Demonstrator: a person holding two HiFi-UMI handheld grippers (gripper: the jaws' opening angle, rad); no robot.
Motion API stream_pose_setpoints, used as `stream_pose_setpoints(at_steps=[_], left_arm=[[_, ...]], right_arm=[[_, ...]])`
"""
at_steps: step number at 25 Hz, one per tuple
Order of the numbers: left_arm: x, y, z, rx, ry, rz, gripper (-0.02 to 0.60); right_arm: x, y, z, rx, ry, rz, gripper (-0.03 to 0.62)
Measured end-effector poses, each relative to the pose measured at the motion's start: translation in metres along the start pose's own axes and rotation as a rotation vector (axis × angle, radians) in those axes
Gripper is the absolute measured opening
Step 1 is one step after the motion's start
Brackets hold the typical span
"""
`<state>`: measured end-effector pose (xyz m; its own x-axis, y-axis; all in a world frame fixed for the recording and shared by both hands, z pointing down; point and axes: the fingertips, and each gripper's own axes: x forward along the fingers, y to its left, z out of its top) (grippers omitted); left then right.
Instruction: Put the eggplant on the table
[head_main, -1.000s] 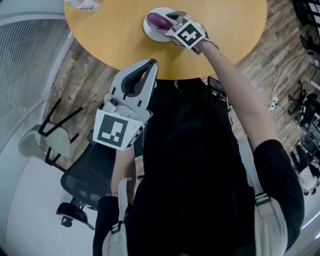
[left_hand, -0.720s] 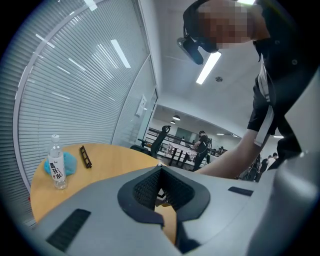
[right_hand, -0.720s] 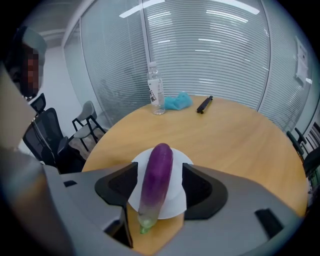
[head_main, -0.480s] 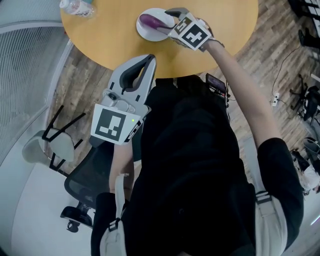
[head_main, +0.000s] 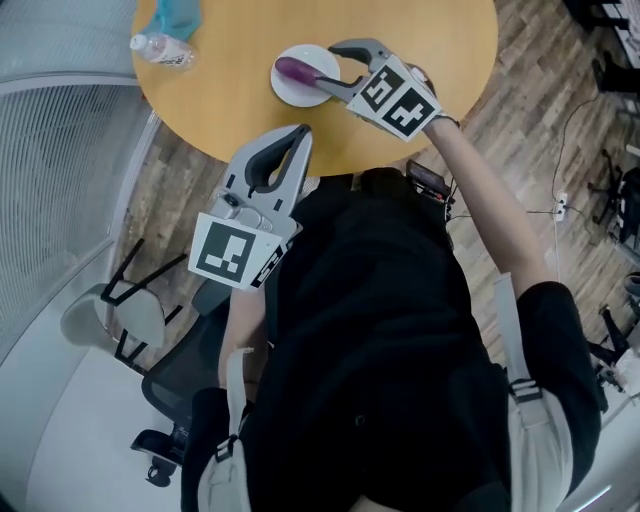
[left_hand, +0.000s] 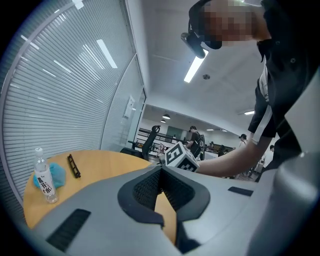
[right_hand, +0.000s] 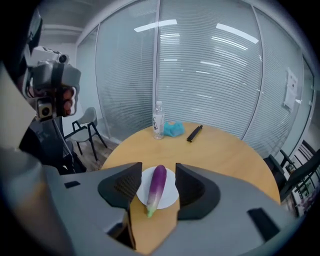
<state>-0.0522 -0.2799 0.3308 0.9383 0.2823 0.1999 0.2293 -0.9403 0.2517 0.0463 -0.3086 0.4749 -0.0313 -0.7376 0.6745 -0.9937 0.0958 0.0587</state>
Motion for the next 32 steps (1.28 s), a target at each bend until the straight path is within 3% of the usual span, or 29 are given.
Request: stream_pose_setpoints(at_steps=[6,9,13,21,28,32], left_arm=[[0.007,0.000,0.009,0.011,-0.004,-0.005,0.011],[0.012,-0.003,0.008,0.013,-0.004,-0.016,0.011],[0.020,-0.007,0.011,0.016,-0.008,-0.030,0.011],[0.039,-0.014,0.017,0.015,-0.025,-0.024,0.011],[0.055,-0.041,0.019,0.027,-0.022,0.044,0.011],[0.079,-0.062,0.021,0.020,-0.037,0.143,0.011]], right_arm=[[-0.057,0.016,0.036,0.022,-0.143,0.000,0.095],[-0.086,0.023,0.046,0.089,-0.219,-0.005,0.054],[-0.118,0.029,0.055,0.169,-0.314,-0.044,0.030],[-0.172,0.012,0.062,0.197,-0.464,-0.053,0.017],[-0.205,0.000,0.039,0.166,-0.466,0.075,0.017],[-0.230,-0.021,0.025,0.149,-0.514,0.172,0.017]])
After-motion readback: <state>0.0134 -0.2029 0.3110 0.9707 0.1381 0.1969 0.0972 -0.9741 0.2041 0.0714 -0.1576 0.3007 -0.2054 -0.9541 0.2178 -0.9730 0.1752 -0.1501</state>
